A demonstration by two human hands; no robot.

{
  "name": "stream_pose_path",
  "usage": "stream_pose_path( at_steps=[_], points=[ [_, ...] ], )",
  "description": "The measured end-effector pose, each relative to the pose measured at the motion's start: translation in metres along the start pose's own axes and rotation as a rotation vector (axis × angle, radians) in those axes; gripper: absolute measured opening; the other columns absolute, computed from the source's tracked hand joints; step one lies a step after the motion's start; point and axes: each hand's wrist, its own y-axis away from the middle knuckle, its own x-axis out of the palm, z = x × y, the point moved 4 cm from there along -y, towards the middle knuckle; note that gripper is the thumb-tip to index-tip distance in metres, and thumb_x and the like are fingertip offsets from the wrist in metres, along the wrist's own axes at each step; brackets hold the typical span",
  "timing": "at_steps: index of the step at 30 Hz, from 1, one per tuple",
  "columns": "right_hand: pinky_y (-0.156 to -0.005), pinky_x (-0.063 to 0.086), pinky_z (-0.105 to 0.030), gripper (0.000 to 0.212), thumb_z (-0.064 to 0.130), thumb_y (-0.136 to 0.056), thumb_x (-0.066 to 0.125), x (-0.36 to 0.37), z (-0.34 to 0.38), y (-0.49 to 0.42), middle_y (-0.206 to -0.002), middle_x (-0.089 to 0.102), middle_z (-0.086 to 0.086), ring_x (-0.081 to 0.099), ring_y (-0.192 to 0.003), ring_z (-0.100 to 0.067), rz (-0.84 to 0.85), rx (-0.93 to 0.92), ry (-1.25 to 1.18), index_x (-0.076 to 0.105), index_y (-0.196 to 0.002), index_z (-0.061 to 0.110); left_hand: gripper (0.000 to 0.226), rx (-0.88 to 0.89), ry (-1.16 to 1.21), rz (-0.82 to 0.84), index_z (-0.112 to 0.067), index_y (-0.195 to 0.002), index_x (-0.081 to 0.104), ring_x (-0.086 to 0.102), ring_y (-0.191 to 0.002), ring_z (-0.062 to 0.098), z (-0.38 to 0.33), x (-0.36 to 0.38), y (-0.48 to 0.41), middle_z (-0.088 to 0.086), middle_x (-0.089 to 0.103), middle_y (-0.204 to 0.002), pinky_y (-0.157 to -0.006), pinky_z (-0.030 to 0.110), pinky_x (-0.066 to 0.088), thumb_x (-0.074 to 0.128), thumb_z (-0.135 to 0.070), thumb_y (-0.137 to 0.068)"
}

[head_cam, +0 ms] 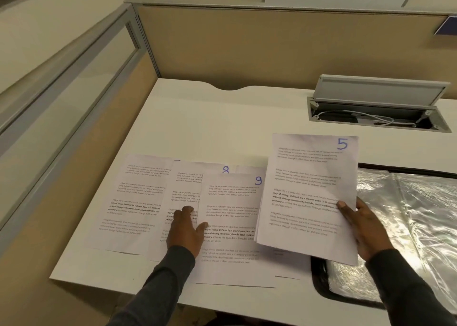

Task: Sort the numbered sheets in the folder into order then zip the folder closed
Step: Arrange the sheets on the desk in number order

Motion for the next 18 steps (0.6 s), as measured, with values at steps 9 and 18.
stream_pose_path(
  at_steps=[9, 18],
  points=[
    [-0.075, 0.061, -0.048, 0.030, 0.019, -0.096, 0.063, 0.044, -0.034, 0.007, -0.111, 0.075, -0.014, 0.073, -0.093, -0.038, 0.084, 0.127, -0.010, 0.062, -0.125, 0.024, 0.102, 0.333, -0.496, 0.271, -0.052, -0.135, -0.039, -0.039, -0.139, 0.030, 0.003, 0.046, 0.016, -0.002, -0.044, -0.151, -0.105, 0.069, -0.019, -0.003, -0.100, -0.053],
    [-0.092, 0.053, -0.066, 0.056, 0.038, -0.079, 0.081, 0.068, -0.051, 0.016, -0.115, 0.074, -0.015, 0.071, -0.101, -0.043, 0.179, 0.193, 0.003, 0.060, -0.129, 0.024, 0.097, 0.142, -0.386, 0.108, -0.036, -0.152, -0.018, -0.016, -0.149, 0.026, 0.014, -0.002, -0.009, 0.001, -0.025, -0.161, -0.119, 0.055, -0.002, 0.018, -0.086, -0.078]
  ],
)
